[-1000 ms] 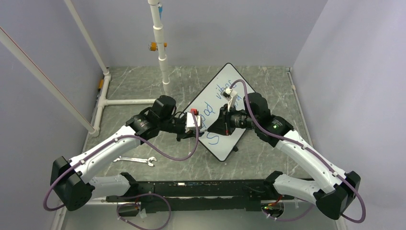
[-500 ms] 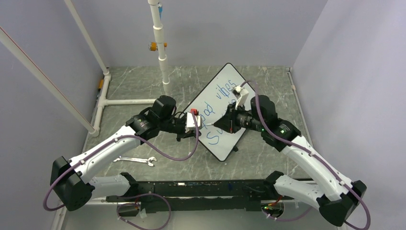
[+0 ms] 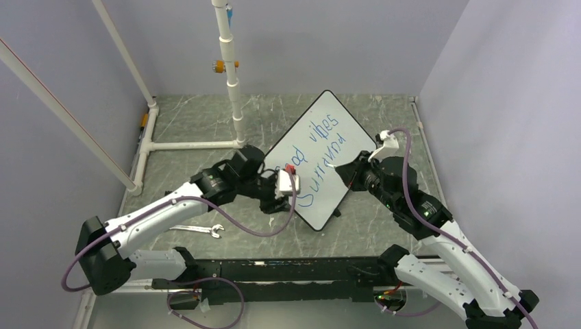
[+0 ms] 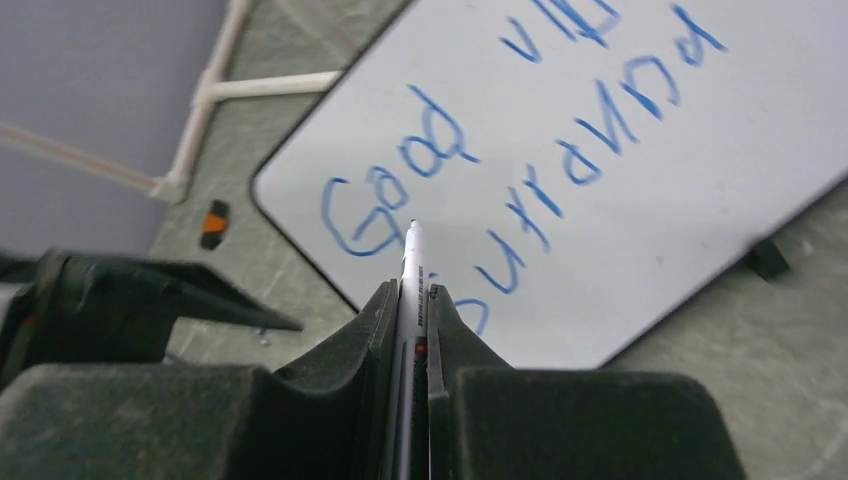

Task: Write a sentence on the whiteboard
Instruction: Place the whiteboard marker at the center of the board.

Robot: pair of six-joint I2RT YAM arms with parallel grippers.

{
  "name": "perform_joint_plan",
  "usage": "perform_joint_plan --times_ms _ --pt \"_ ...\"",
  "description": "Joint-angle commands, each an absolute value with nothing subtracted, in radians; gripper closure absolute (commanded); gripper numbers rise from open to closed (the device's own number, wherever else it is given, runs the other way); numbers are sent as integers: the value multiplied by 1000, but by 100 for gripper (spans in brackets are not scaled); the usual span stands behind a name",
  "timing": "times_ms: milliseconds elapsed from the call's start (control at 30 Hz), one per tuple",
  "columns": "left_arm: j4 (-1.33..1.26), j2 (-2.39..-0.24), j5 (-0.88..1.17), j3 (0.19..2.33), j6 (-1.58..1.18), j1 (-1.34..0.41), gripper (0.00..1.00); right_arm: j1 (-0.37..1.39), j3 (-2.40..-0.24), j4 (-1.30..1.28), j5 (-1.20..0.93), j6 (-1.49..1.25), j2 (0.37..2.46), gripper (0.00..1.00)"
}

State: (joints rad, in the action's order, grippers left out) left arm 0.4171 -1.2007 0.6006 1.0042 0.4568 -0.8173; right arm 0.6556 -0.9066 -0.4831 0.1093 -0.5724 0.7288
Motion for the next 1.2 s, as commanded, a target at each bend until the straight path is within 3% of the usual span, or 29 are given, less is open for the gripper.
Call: perform_joint_plan --times_ms 0,400,733,1167 --pt "414 -1241 482 1022 401 -955 46 653 -877 -565 328 -669 719 100" --pt "223 -1455 322 998 324 -1281 39 654 -900 -753 536 -729 666 100" --pt "103 -1563 275 998 266 -1296 41 653 -808 -786 555 -795 666 100" --pt "118 -1456 134 910 201 -1295 43 653 -604 -770 564 -963 648 100"
